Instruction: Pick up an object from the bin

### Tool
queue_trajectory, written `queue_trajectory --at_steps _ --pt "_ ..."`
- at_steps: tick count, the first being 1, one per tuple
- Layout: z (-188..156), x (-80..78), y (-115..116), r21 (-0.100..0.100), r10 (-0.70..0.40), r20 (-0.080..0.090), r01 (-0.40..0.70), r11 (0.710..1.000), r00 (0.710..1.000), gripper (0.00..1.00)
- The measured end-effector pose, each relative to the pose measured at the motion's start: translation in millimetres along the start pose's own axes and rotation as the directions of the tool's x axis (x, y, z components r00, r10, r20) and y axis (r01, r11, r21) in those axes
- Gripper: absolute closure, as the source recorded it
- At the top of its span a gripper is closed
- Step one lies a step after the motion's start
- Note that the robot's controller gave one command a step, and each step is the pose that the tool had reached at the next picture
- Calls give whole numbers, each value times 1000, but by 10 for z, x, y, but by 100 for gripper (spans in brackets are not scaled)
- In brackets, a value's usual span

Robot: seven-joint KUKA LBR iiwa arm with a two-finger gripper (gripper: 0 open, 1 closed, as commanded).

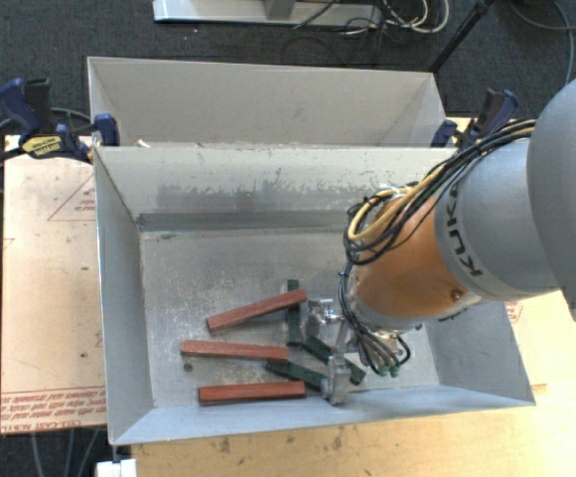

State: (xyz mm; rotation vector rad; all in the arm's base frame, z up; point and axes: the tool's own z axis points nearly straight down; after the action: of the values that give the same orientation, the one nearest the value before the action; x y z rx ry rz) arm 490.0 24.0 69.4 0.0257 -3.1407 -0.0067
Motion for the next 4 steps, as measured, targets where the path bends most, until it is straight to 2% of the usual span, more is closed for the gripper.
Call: queue_trajectory --at_steps 1,2,3,4 --pt "-41 -26 -40 3 4 4 -4 1000 1000 100" --pt "-1441 -190 -111 3 39 12 -39 999 999 100" --pt "-1394 -172 -108 4 39 3 -39 999 999 0" --pt "-440 88 -206 5 100 -8 -100 995 995 0"
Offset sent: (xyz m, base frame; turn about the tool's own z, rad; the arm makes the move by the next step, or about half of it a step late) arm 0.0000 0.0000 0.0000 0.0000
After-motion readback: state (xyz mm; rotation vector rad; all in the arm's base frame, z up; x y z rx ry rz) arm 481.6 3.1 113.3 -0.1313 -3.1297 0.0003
